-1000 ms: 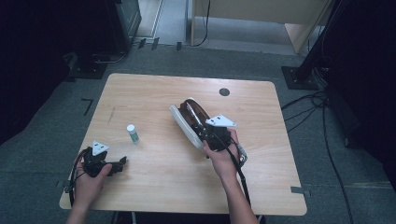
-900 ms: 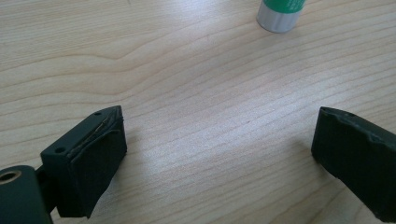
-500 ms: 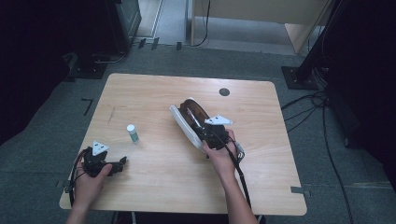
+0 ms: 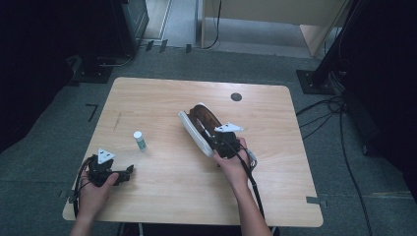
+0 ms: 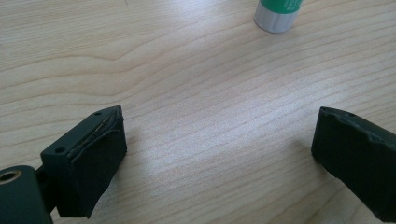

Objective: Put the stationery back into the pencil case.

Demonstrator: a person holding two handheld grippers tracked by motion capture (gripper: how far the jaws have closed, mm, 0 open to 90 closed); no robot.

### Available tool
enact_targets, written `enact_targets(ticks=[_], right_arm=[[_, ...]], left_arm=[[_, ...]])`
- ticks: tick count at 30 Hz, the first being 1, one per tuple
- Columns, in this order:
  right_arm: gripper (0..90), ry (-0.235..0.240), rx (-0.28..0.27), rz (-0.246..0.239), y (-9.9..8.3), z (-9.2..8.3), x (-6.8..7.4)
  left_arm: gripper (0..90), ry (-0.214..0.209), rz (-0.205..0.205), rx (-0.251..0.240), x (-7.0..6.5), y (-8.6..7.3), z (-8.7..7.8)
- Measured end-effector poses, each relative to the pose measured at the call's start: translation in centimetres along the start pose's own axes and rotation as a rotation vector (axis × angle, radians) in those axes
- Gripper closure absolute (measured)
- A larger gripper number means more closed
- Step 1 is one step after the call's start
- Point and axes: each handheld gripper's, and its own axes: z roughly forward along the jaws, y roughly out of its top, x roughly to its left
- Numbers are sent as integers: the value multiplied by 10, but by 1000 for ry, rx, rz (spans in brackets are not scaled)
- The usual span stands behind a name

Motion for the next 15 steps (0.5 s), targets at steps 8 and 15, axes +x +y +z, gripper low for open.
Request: enact_targets(ticks=[8,15], right_arm=[[774,2,-15,4,1,-5,-1],[757,11,-52,17,4,-13,-3]], left_arm=[[32,-1,0,0,0,0,0],[32,-2,0,0,0,0,0]])
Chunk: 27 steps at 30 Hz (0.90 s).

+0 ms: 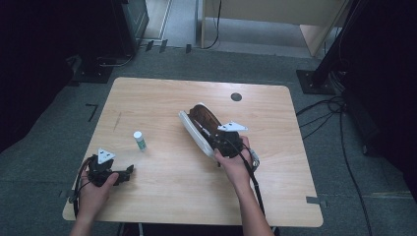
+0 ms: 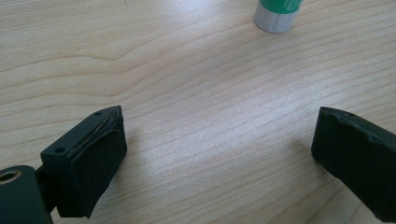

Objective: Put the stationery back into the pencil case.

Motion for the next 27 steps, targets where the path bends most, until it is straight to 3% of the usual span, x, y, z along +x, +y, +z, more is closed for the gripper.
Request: enact_targets(ticks=[10,18,24,27], right_arm=[[756,-1,-50,-2,9,-15,0],[746,10,-85,-12,18,-25,8],[701,32,-108,-27,26,-29,19],[635,56,-118,-31,30,-29,26]], left_arm=[[32,0,1,0,0,0,0],[32,2,5,0,0,0,0],[32,1,3,0,0,0,0],[32,1,3,0,0,0,0]])
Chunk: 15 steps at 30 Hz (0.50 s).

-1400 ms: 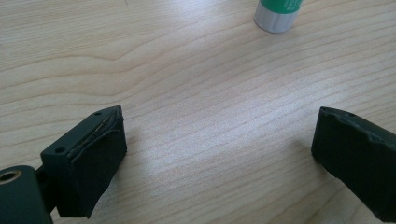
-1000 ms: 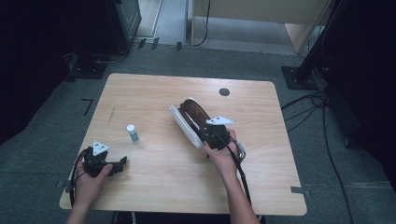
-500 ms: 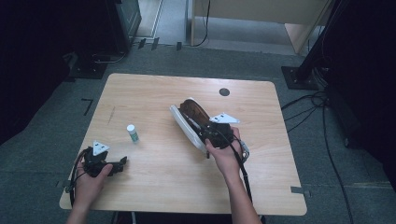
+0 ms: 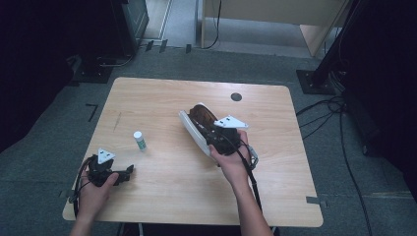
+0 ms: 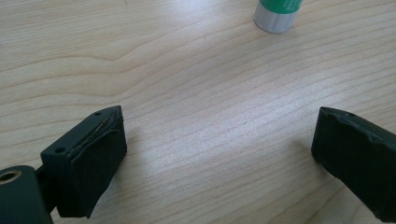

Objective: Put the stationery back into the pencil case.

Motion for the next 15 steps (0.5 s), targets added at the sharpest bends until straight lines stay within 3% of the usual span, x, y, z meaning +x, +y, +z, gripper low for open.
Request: enact_targets(ticks=[11,15], right_arm=[[382,41,-3,-30,6,15,27],[285,52,7,-13,7,20,34]], left_arm=[[32,0,0,0,0,0,0],[32,0,0,0,0,0,0]])
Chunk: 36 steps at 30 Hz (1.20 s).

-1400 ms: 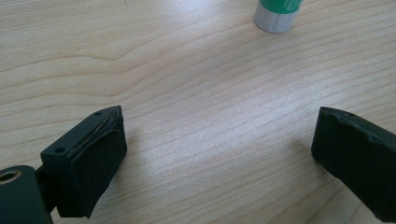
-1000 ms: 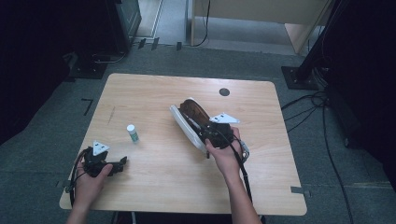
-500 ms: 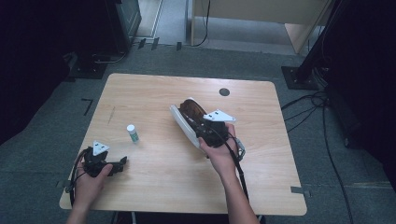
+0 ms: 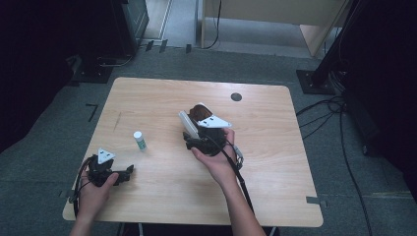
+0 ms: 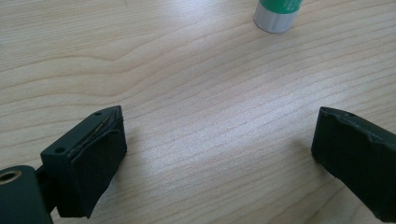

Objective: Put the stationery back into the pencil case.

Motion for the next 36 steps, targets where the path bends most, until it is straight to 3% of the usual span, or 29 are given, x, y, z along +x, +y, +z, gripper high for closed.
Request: enact_targets(ticks=[8,16,36], right_arm=[[160,9,32,-11,2,10,15],[164,28,27,-30,5,20,28],[327,87,14,-66,3,47,54]], left_arm=[[32,-3,0,0,0,0,0],[32,-3,0,0,0,0,0],[32,-6,3,-1,0,0,0]])
